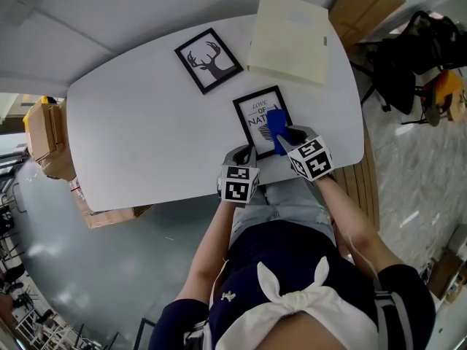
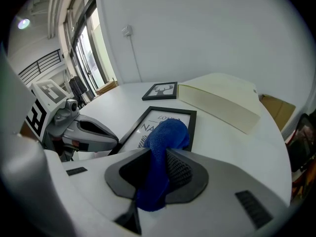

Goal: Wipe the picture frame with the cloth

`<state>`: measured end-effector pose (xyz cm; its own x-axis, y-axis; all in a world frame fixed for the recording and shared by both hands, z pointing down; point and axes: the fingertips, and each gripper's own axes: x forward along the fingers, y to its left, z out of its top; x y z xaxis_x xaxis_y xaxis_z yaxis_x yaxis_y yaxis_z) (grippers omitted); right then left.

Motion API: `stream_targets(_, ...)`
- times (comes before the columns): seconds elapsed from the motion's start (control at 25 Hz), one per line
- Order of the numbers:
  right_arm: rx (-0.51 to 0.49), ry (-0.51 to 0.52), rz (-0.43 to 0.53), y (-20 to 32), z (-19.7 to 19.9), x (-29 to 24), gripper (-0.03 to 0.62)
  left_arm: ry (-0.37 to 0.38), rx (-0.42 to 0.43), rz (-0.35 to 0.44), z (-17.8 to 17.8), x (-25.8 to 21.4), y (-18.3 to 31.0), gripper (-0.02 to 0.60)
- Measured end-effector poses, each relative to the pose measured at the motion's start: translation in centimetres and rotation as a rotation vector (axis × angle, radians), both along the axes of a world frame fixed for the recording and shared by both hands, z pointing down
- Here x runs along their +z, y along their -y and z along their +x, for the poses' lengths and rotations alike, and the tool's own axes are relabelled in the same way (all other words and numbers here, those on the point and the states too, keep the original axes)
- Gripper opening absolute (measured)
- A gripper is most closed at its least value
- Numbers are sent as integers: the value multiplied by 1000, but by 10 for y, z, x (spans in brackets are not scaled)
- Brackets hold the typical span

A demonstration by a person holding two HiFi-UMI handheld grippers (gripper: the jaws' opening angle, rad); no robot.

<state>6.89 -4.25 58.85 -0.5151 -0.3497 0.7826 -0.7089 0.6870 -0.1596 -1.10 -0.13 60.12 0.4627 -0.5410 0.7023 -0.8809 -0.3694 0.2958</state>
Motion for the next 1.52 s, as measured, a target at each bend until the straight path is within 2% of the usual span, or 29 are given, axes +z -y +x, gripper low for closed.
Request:
stream_targets(0.8, 2, -3, 3, 11, 11, 0, 83, -13, 13, -46, 0, 1, 0, 0)
stream_targets(1.52, -20, 1, 17, 40, 6, 1, 83, 32, 38, -50, 1, 1, 1, 0)
